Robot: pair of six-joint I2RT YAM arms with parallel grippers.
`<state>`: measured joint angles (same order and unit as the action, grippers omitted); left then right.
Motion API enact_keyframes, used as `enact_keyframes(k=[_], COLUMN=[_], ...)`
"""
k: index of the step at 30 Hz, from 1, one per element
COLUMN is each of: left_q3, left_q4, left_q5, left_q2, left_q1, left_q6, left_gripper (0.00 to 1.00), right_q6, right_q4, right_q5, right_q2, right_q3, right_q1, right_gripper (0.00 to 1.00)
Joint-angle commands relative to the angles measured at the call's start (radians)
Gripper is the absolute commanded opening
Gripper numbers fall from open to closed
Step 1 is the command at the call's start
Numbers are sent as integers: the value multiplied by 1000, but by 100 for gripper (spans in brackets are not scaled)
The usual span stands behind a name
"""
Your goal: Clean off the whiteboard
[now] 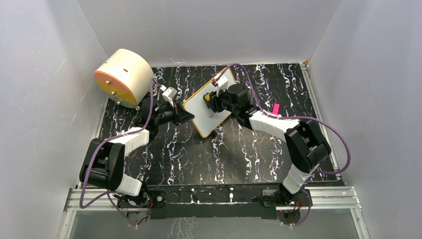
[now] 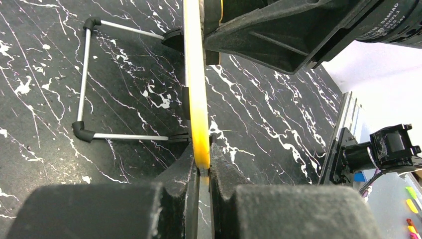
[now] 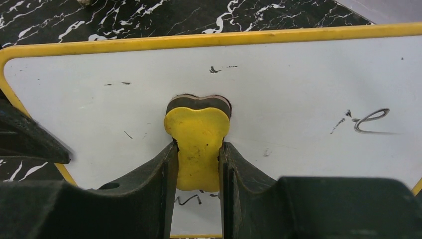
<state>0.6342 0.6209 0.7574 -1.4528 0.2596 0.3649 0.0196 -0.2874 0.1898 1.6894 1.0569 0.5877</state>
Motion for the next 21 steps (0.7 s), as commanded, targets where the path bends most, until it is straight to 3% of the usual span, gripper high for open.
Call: enact_keyframes(k=[1,11,21], left_q3=[-30,-24,-15], left_q4=[-23,-56,-69], left_q5=[73,64,57], left_q2=[-10,-4,-14], left_q1=[22,24,32], left_q6=[-47,-69,-76], left_gripper=[0,0,0], right_q6=[48,36,51], right_q4=[-44,24,35], right_q5=[-62,-47,-8], right_q2=[5,113,59], right_q3=[42,171,156], right_q1=[-23,-153,-10], right_gripper=[21,21,22])
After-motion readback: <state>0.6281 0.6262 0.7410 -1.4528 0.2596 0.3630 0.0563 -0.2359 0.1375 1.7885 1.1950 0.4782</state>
